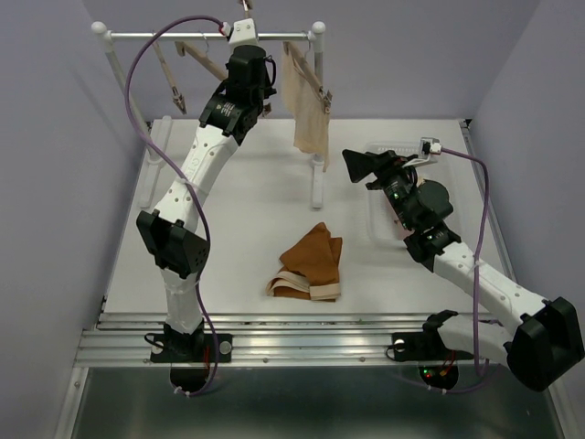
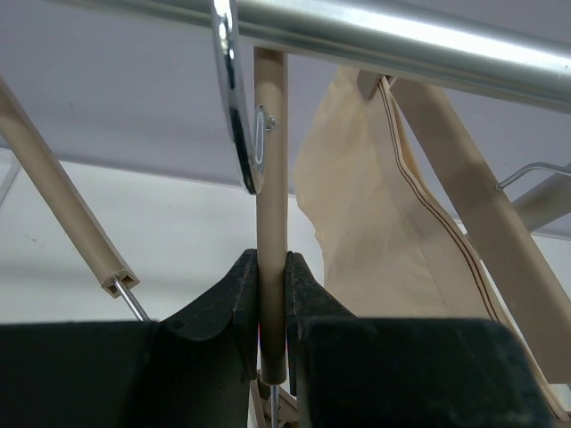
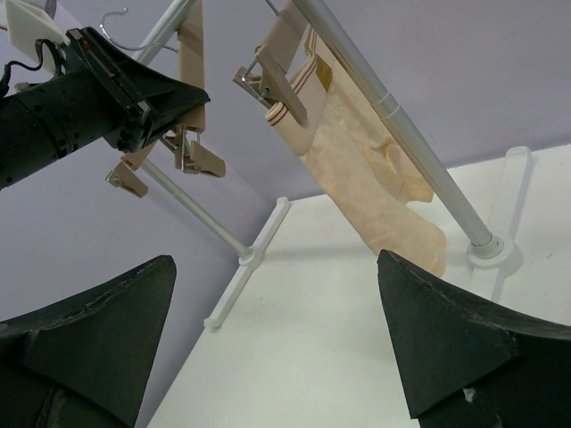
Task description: Remove the underwear clipped to the hanger
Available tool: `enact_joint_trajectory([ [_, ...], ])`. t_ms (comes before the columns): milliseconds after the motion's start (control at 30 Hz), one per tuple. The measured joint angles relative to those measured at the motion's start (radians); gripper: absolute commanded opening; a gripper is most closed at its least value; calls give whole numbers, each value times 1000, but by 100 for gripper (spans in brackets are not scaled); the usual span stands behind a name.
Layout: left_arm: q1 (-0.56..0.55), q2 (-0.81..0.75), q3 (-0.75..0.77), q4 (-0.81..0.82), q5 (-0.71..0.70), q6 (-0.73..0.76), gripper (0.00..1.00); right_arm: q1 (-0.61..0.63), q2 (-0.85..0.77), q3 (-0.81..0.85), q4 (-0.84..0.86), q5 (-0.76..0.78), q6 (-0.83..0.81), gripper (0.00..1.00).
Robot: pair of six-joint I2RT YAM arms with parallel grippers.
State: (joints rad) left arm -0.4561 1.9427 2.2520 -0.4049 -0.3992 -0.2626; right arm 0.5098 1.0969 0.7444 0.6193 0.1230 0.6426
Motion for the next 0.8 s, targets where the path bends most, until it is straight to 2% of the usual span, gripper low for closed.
enact_joint_trajectory([
  [800,61,25,5,99,19,40,0,0,29,1,-1,-7,-11,100],
])
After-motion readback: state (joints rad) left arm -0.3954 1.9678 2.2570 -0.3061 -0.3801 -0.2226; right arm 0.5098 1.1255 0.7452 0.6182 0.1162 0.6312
